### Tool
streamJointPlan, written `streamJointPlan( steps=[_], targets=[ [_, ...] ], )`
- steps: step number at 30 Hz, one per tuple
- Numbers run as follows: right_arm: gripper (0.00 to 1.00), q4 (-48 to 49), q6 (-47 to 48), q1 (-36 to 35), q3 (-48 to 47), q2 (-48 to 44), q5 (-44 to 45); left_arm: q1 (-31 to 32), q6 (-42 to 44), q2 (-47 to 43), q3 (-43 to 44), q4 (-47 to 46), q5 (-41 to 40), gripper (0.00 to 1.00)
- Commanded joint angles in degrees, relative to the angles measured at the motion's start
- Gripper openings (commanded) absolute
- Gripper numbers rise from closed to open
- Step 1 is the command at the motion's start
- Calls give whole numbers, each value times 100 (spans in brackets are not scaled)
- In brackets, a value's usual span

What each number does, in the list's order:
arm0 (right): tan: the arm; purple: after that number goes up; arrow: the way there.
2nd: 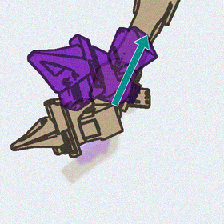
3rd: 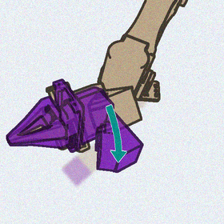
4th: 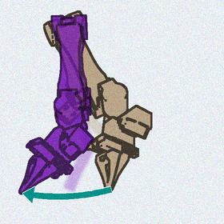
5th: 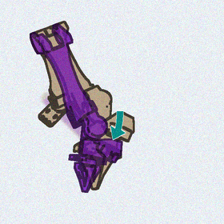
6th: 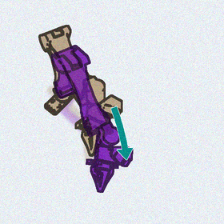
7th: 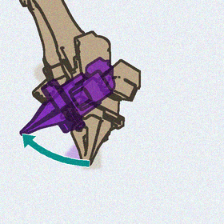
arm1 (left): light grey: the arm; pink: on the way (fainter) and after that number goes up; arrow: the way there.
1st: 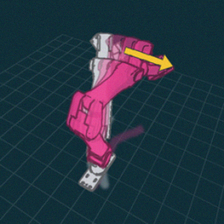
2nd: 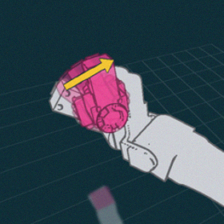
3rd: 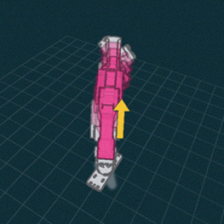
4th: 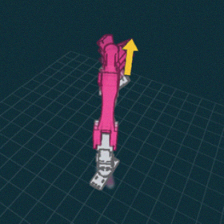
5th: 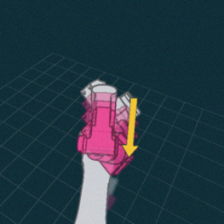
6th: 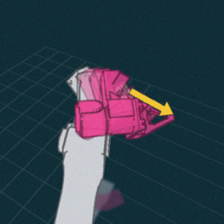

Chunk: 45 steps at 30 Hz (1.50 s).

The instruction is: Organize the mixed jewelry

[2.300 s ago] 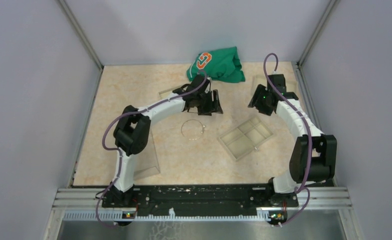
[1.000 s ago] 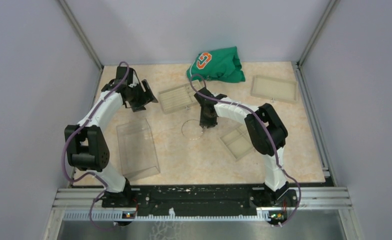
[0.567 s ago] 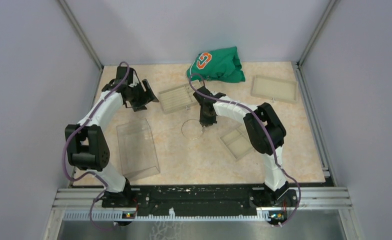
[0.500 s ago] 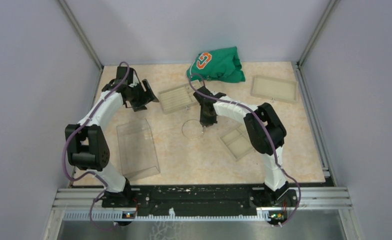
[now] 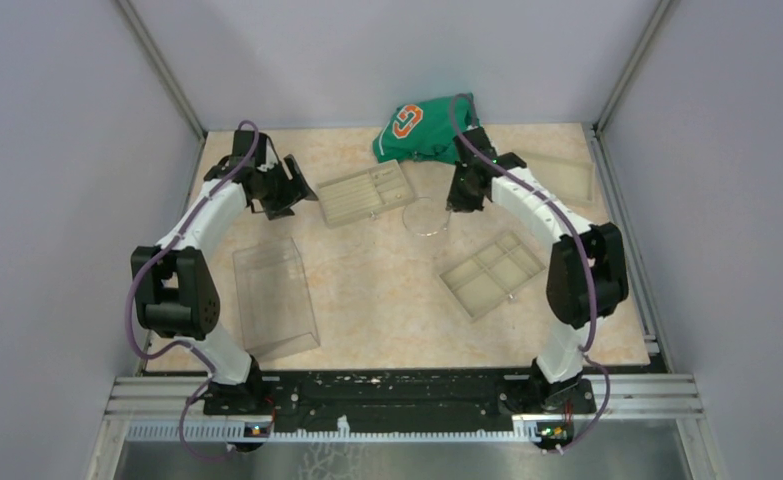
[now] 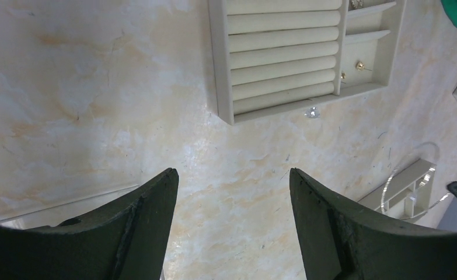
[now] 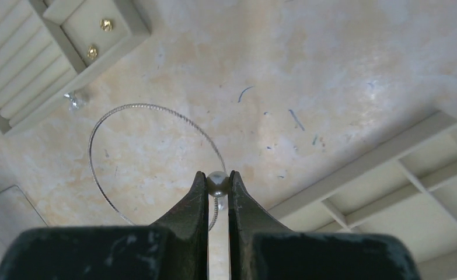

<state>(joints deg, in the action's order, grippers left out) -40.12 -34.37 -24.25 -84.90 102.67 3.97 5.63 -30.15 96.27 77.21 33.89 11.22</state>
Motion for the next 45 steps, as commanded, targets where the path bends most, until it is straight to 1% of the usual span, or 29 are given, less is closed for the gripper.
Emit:
streamJointPlan(
  steps=[1, 4, 9, 13, 17, 23, 27, 34, 45],
  targets=[
    [0, -200, 256, 474, -229, -540, -36, -35, -96, 63, 239, -126, 96, 76],
    [0, -277, 352, 882, -294, -758, 45, -37, -103, 74, 263, -133, 95, 76],
    [0, -312, 516, 1521, -378, -831, 215, -31, -120, 81, 269, -153, 98, 76],
    [0, -191, 575, 2015, -392, -751, 246, -33, -133, 51, 261, -155, 123, 76],
    [0, -60, 632, 2349, -531, -549, 320, -27, -148, 14, 238, -146, 147, 76],
    [0, 28, 674, 2807, -973, 69, 412, -27, -166, -98, 147, -137, 158, 77],
    [0, 27, 748, 2967, -1371, 525, 559, -27, -158, -198, 64, -122, 122, 77],
    [0, -106, 791, 3193, -2343, 1393, 725, -27, -165, -331, -19, -64, 22, 77],
    [0, -537, 809, 3464, -3792, 2676, 729, -27, -276, -460, -103, 27, -205, 77]
  ],
)
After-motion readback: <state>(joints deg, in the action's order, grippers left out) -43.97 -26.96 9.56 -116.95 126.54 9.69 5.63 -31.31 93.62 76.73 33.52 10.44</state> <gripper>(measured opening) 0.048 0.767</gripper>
